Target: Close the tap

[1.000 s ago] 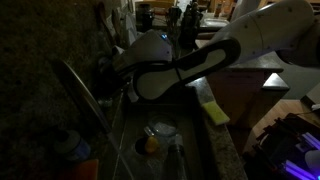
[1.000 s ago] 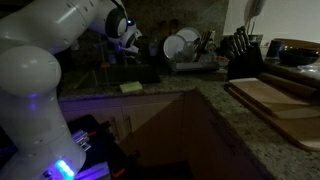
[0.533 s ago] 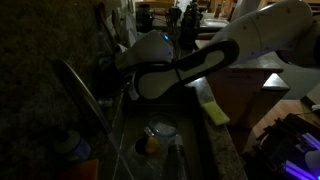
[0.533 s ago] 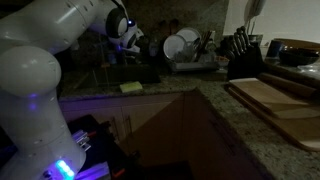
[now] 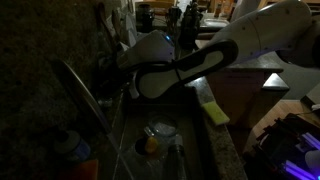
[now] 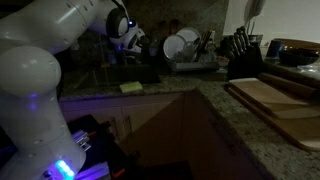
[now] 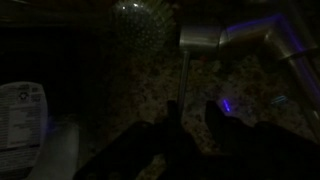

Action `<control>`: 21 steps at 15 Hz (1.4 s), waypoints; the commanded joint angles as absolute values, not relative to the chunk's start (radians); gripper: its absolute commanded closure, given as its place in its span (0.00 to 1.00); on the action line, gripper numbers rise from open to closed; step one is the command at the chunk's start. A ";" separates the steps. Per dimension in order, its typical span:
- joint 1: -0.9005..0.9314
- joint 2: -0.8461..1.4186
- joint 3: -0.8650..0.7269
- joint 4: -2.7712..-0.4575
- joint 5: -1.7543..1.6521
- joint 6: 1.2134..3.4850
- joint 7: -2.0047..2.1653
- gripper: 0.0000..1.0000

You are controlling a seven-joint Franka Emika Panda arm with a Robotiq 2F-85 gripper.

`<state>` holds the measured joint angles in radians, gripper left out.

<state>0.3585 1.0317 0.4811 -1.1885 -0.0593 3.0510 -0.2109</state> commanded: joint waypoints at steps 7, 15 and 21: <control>0.359 1.066 0.545 -1.162 -0.077 3.056 -0.267 0.98; 0.273 1.116 0.748 -1.146 -0.086 2.973 -0.441 0.98; 0.301 1.048 0.598 -1.187 -0.089 2.980 -0.335 0.72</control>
